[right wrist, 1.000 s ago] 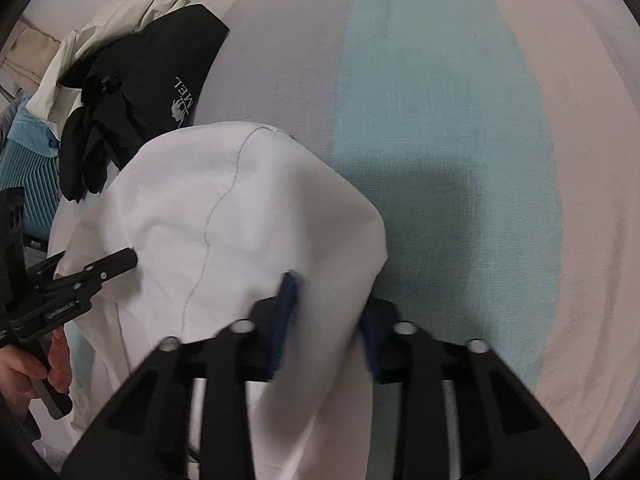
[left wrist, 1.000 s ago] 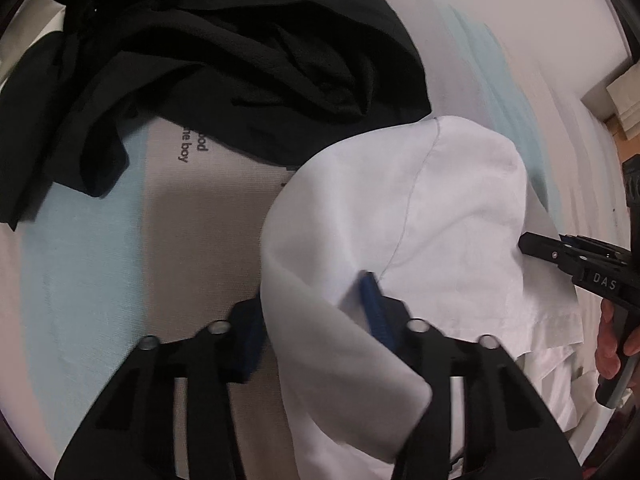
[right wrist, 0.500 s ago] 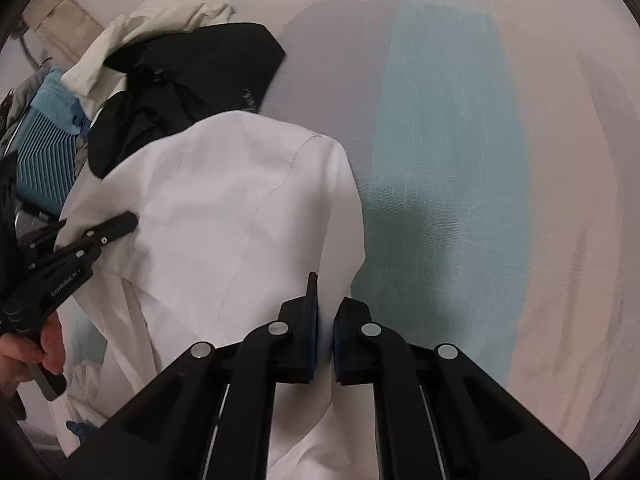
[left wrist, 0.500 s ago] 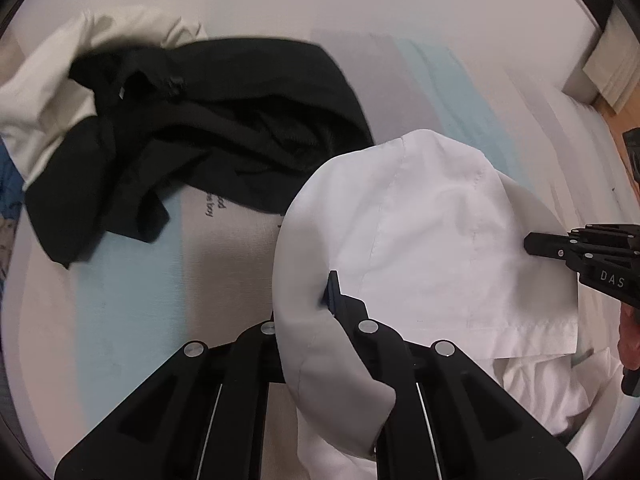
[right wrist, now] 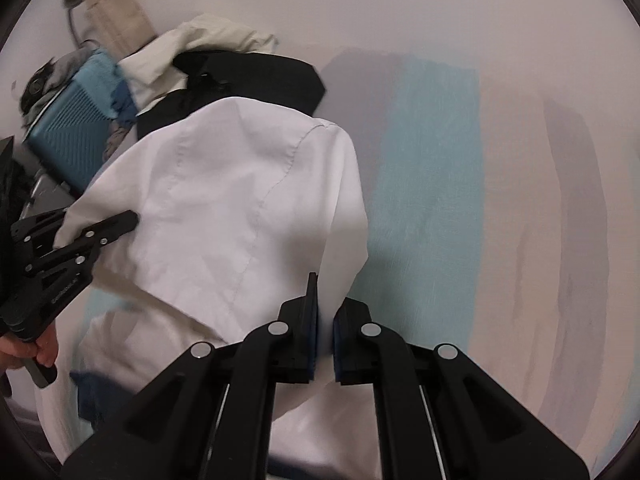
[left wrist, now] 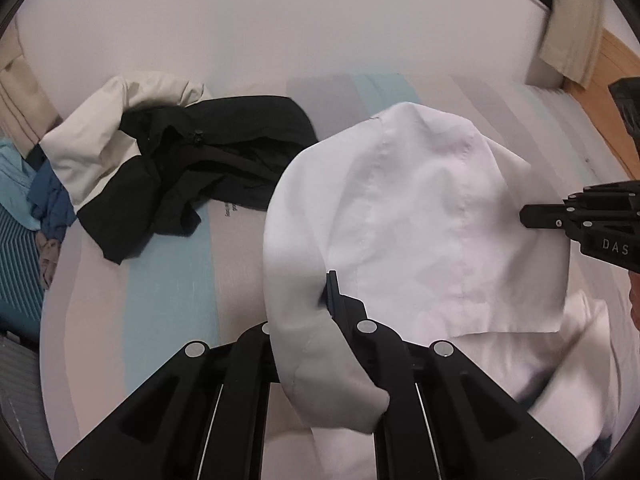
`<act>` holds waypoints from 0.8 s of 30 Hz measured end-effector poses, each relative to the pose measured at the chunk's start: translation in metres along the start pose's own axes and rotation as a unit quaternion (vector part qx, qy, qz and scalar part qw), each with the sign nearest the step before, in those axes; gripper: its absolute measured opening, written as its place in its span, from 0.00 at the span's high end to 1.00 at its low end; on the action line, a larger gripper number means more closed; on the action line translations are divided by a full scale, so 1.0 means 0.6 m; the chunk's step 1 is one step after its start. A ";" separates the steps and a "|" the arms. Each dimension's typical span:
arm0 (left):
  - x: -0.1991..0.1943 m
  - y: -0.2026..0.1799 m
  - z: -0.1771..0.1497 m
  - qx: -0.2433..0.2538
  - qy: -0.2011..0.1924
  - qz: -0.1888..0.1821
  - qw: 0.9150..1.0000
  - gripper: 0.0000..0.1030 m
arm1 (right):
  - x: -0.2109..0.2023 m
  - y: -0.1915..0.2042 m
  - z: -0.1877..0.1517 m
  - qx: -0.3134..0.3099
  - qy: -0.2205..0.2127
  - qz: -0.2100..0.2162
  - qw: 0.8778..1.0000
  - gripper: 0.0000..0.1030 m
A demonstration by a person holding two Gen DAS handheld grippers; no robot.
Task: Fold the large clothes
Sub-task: 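Lift the hood with both tools and fold it toward the hem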
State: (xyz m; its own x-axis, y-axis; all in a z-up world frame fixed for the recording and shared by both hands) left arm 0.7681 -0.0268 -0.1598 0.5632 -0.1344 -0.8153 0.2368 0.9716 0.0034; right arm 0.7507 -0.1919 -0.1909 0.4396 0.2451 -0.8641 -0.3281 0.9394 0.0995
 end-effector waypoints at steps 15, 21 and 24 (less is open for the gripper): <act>-0.129 -0.054 -0.158 -0.038 -0.037 -0.005 0.999 0.95 | -0.143 0.085 -0.153 -0.043 -0.045 -0.010 0.998 0.96; -0.159 -0.071 -0.216 -0.053 -0.041 -0.002 0.998 0.95 | -0.167 0.102 -0.208 -0.041 -0.051 -0.005 0.998 0.96; -0.170 -0.079 -0.249 -0.063 -0.038 0.000 0.997 0.95 | -0.175 0.111 -0.237 -0.035 -0.045 0.006 0.998 0.96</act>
State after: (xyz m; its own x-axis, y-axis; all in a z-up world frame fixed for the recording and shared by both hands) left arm 0.5811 -0.0299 -0.1632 0.6227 -0.1445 -0.7690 0.1388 0.9876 -0.0731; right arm 0.5639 -0.1890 -0.1636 0.5084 0.2791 -0.8146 -0.3904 0.9179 0.0709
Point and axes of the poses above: each gripper's, at about its wrist camera, not at the fingertips, and x roughly the way its jaws point, y to its left, z to its top, the point moved 8 cm from there along x, roughly the way its jaws point, and after that the axes turned 3 degrees about -x, right-handed, at the moved point
